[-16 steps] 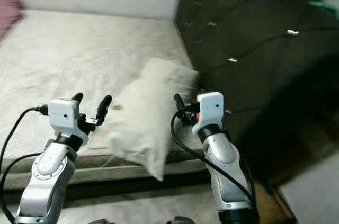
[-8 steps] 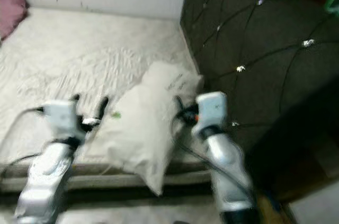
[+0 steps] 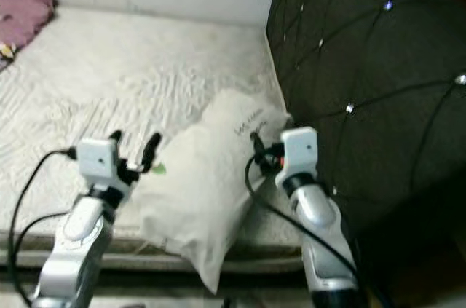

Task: Clean up the room

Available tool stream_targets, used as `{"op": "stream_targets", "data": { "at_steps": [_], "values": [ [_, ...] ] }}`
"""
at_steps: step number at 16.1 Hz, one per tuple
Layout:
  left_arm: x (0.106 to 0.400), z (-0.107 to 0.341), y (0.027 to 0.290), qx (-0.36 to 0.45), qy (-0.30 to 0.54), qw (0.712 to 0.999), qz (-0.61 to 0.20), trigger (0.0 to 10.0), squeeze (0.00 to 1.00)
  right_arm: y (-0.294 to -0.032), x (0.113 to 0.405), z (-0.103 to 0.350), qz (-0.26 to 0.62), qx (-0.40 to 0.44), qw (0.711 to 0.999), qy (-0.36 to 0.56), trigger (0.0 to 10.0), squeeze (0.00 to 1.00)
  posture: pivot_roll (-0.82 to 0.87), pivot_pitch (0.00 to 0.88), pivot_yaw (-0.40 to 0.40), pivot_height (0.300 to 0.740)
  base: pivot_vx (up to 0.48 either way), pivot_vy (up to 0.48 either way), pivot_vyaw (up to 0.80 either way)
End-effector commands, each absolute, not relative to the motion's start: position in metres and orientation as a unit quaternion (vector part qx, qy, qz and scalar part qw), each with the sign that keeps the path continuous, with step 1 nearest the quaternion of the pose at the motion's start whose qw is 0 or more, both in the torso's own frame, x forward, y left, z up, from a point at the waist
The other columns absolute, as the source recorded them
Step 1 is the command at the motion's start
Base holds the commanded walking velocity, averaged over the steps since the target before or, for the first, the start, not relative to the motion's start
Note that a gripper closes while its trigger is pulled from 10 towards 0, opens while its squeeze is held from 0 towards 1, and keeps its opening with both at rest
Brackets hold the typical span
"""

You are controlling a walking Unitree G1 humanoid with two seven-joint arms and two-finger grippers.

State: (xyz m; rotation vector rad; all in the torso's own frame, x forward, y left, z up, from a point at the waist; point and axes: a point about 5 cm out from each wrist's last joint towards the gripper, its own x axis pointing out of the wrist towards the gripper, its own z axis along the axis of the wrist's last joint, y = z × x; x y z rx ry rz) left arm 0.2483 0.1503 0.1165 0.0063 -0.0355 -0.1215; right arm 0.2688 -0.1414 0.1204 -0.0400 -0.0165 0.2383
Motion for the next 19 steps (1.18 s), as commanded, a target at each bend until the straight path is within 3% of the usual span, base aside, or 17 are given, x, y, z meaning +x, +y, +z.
{"op": "stream_targets", "data": {
  "at_steps": [1, 4, 8, 17, 19],
  "values": [
    [0.247, 0.113, 0.157, 0.009, -0.002, 0.999, -0.039, 10.0, 0.00, -0.137, 0.270, 0.122, 0.127, -0.021, 0.992, -0.006, 10.0, 0.00, -0.01, 0.000, -0.097, 0.740, 0.000, 0.000, 0.00],
    [0.244, 0.113, 0.165, 0.033, 0.006, 0.999, -0.032, 10.0, 0.00, -0.135, 0.271, 0.106, 0.148, -0.039, 0.986, 0.061, 10.0, 0.00, -0.01, 0.031, -0.100, 0.740, 0.000, 0.000, 0.00],
    [0.234, 0.105, 0.177, 0.033, 0.027, 0.999, -0.020, 10.0, 0.00, -0.137, 0.266, 0.087, 0.137, 0.004, 0.984, 0.111, 10.0, 0.00, 0.00, 0.017, -0.085, 0.735, 0.000, 0.000, 0.00],
    [0.245, 0.105, 0.168, 0.026, 0.022, 0.999, -0.032, 10.0, 0.00, -0.141, 0.267, 0.089, 0.130, 0.017, 0.986, 0.108, 10.0, 0.00, -0.01, 0.000, -0.088, 0.626, 0.000, 0.000, 0.00],
    [0.245, 0.106, 0.169, 0.024, 0.016, 0.999, -0.026, 10.0, 0.00, -0.141, 0.267, 0.090, 0.130, 0.017, 0.986, 0.105, 10.0, 0.00, -0.01, 0.000, -0.091, 0.626, 0.000, 0.000, 0.00]
  ]
}}
